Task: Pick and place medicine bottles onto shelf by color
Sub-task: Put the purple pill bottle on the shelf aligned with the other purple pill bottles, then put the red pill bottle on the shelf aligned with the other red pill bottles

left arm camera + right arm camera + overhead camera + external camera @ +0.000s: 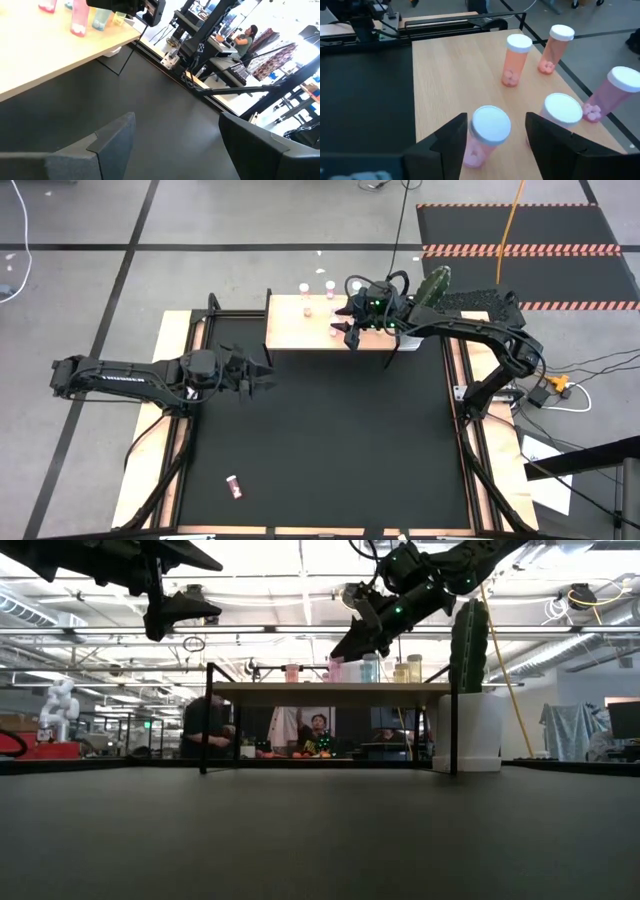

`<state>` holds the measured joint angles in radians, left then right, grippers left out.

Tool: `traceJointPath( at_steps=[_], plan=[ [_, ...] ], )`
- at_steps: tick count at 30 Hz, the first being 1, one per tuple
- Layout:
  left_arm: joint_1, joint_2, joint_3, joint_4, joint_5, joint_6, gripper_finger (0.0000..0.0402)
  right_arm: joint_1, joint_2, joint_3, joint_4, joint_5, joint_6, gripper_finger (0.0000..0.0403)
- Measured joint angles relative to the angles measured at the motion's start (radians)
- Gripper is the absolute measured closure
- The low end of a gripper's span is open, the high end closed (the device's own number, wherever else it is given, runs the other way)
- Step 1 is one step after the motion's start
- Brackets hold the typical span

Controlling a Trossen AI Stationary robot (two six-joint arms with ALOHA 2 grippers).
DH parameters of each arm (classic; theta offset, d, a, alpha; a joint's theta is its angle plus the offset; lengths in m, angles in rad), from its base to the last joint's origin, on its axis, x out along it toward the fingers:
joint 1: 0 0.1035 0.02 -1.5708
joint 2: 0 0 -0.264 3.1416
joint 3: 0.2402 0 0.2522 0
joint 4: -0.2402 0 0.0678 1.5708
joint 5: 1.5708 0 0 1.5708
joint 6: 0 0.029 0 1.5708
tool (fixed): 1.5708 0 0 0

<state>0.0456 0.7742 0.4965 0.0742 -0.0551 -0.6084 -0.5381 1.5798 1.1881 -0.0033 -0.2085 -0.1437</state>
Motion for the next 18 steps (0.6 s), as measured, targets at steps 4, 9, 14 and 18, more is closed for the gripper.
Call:
traceJointPath(
  at_steps=[4, 9, 14, 18],
  plan=[
    [0.000, 0.000, 0.000, 0.000, 0.000, -0.022, 0.0117, 0.000, -0.022, 0.000, 0.017, 0.001, -0.001, 0.0202],
    [0.000, -0.001, 0.000, -0.050, 0.002, -0.049, 0.0117, 0.011, -0.086, 0.000, 0.031, -0.001, -0.012, 0.0202],
    [-0.002, -0.003, 0.000, -0.158, 0.017, -0.056, 0.0117, 0.028, -0.163, 0.000, 0.027, -0.001, -0.018, 0.0202],
    [-0.029, -0.003, 0.047, -0.286, 0.036, -0.058, 0.0117, 0.046, -0.223, 0.000, 0.015, -0.001, -0.022, 0.0202]
  ],
)
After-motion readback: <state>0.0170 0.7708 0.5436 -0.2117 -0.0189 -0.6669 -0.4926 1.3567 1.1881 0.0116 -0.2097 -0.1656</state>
